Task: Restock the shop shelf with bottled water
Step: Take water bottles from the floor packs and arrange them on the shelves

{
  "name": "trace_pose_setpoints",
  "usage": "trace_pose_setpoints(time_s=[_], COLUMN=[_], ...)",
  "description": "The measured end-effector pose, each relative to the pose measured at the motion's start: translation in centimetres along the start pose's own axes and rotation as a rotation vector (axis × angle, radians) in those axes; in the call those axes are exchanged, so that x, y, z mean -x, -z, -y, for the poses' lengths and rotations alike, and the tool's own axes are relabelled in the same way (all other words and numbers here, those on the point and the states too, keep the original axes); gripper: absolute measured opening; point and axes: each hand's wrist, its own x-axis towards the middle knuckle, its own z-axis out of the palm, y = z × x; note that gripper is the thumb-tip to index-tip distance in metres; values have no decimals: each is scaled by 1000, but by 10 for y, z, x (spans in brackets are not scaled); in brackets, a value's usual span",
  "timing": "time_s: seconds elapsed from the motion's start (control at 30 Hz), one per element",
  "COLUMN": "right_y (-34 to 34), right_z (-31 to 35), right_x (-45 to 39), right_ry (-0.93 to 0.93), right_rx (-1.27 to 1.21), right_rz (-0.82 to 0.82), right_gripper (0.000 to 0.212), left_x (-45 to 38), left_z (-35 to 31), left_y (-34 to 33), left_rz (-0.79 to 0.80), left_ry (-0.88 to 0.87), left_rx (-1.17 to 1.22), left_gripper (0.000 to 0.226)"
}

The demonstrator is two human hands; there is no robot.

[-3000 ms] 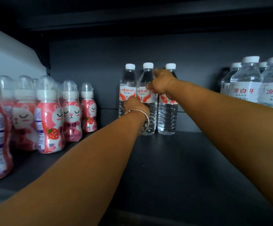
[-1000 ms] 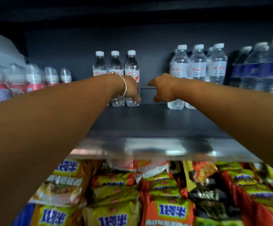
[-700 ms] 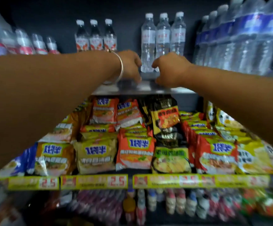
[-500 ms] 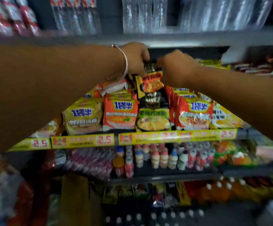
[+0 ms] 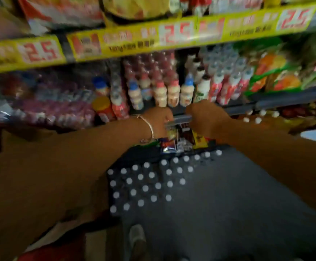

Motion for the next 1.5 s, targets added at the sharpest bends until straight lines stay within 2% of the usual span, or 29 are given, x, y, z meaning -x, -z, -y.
trace_pose_setpoints(time_s=[0.07, 0.2, 0.37, 0.47, 0.6, 0.7, 0.8, 0.93, 1.17, 1.33, 1.5], right_y=[-67, -194, -329, -395, -466, -505, -534, -557, -550, -477, -351], right_z=[-10, -26, -42, -46, -34, -21, -14, -13, -3, -3, -1], right_x=[-14, -36, -52, -54, -54, -56, -60, -66, -67, -54, -38], right_ry=[-31, -137, -235, -187, -88, 10, 82, 105, 109, 141, 164], right_rx=[-51, -134, -238, -354, -470, -434, -335, -210, -245, -376, -501], right_rz=[77, 232, 363, 431, 589, 673, 687, 646, 538, 501, 471], right_gripper=[27, 27, 40, 46, 65, 74, 85, 91, 68, 54, 52], left_x=[-20, -66, -116, -137, -152, -157, -161, -162, -159, -147, -123], left_z=[30, 95, 154, 180, 214, 234, 249, 264, 271, 252, 201], left_y=[-50, -147, -252, -301, -348, -372, -386, -398, -398, -357, -261], left_rz=[37, 111, 182, 184, 180, 191, 201, 207, 209, 301, 415], left_ry=[18, 34, 29, 19, -9, -41, -67, -95, -134, -114, -51], left_rx=[37, 0, -11, 0, -7, -56, -93, -104, -128, -164, -208], left_gripper=[38, 49, 49, 46, 47, 46, 49, 50, 48, 55, 66])
